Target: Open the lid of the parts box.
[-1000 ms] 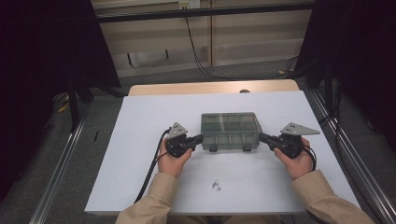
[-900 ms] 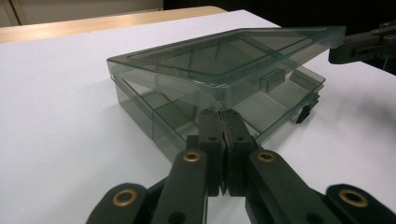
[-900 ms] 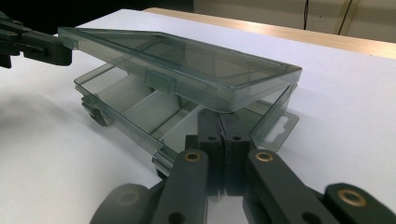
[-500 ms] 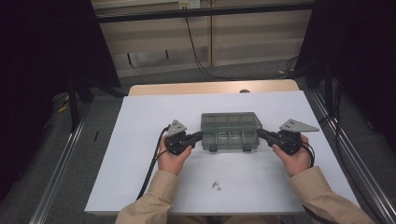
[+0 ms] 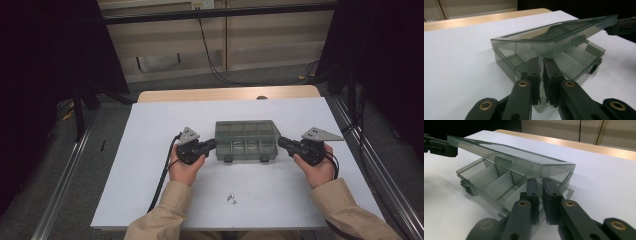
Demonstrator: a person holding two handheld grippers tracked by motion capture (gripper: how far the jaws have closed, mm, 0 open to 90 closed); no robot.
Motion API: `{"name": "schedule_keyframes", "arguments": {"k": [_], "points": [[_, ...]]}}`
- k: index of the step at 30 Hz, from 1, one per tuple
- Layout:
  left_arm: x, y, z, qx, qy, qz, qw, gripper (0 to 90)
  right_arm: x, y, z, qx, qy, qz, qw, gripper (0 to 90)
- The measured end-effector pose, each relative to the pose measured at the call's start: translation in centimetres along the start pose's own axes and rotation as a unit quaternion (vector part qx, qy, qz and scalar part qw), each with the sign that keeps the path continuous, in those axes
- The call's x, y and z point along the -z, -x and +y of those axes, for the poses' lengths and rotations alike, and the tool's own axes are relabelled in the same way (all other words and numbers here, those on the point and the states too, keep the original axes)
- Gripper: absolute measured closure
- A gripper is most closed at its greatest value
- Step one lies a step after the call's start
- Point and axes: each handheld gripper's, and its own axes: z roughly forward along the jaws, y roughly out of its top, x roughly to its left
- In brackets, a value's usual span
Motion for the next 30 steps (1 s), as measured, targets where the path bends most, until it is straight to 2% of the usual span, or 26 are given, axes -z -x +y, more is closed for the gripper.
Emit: {"name": "schedule_keyframes", "arguments": {"k": [1, 2, 6, 7, 10, 12, 13, 16, 22, 30], "points": [[-0.1, 0.0, 0.0, 0.000, 0.003, 0.001, 1.0000, 82.8, 0.0, 0.0, 0.0, 0.000, -0.003, 0.000, 1.0000, 81.7], [-0.1, 0.0, 0.0, 0.000, 0.003, 0.012, 0.9999, 76.9, -0.1, 0.0, -0.1, 0.005, -0.002, -0.008, 1.0000, 78.1], [-0.4, 0.0, -0.1, -0.010, 0.003, 0.017, 0.9998, 73.0, -0.1, 0.0, -0.1, 0.009, -0.003, -0.012, 0.9999, 75.9], [-0.4, 0.1, -0.2, -0.015, -0.001, 0.028, 0.9995, 65.6, -0.2, 0.1, -0.2, 0.008, -0.005, -0.016, 0.9998, 73.7], [-0.5, 0.0, -0.2, -0.015, 0.003, 0.023, 0.9996, 62.5, -0.2, 0.2, -0.2, 0.006, -0.003, -0.016, 0.9999, 73.3], [-0.5, 0.0, -0.1, -0.017, 0.004, 0.029, 0.9994, 59.8, -0.2, 0.1, -0.1, 0.012, 0.003, -0.015, 0.9998, 73.3], [-0.6, 0.1, -0.1, -0.010, 0.015, 0.021, 0.9996, 58.9, -0.2, 0.1, 0.0, 0.016, 0.004, -0.013, 0.9998, 73.3], [-0.5, 0.3, 0.2, -0.020, 0.022, 0.021, 0.9993, 58.9, -0.3, 0.0, 0.2, 0.013, 0.007, -0.012, 0.9998, 73.5], [-0.5, 0.2, 0.5, -0.021, 0.029, 0.029, 0.9990, 59.0, -0.4, -0.1, 0.6, 0.017, 0.013, -0.015, 0.9997, 72.9], [-0.3, 0.1, 1.3, -0.030, 0.035, 0.035, 0.9983, 58.7, -0.7, 0.1, 1.3, 0.034, 0.019, -0.013, 0.9992, 68.8]]}}
